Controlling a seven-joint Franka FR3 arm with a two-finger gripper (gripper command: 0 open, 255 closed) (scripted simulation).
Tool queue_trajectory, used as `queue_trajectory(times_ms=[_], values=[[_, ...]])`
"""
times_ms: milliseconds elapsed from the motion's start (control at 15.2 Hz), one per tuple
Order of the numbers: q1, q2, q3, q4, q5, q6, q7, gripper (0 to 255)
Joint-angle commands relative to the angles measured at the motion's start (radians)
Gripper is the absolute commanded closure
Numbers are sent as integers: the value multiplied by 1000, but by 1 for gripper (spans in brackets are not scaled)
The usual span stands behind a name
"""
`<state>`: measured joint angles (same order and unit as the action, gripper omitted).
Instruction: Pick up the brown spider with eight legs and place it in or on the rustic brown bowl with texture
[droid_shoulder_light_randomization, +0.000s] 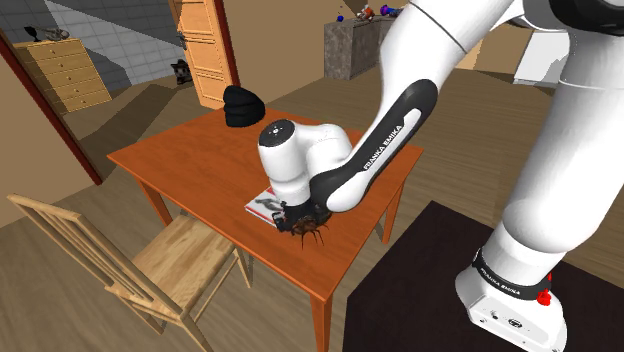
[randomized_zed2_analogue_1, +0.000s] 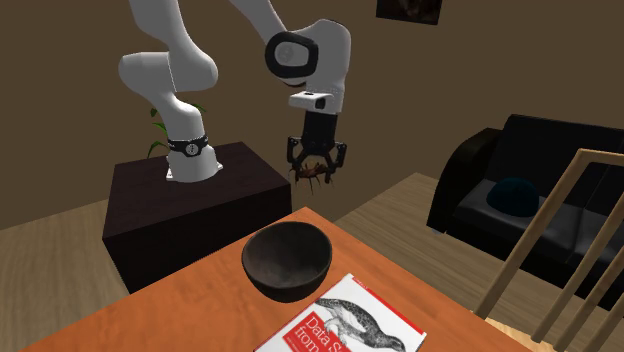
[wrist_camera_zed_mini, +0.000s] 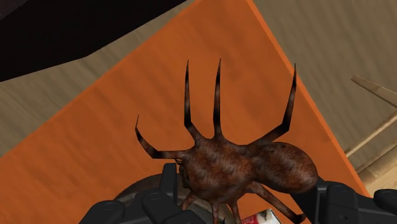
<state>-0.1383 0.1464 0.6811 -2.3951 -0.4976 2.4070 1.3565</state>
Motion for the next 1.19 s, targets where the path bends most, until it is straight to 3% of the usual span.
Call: queue_trajectory(times_ms=[0,198,1122], values=[[-7,-30,12,3,40,-20,-32,255],[-11,-62,20,5,80,-39,-65,255],[-162,138,-149,241,-52,-44,-315,255]])
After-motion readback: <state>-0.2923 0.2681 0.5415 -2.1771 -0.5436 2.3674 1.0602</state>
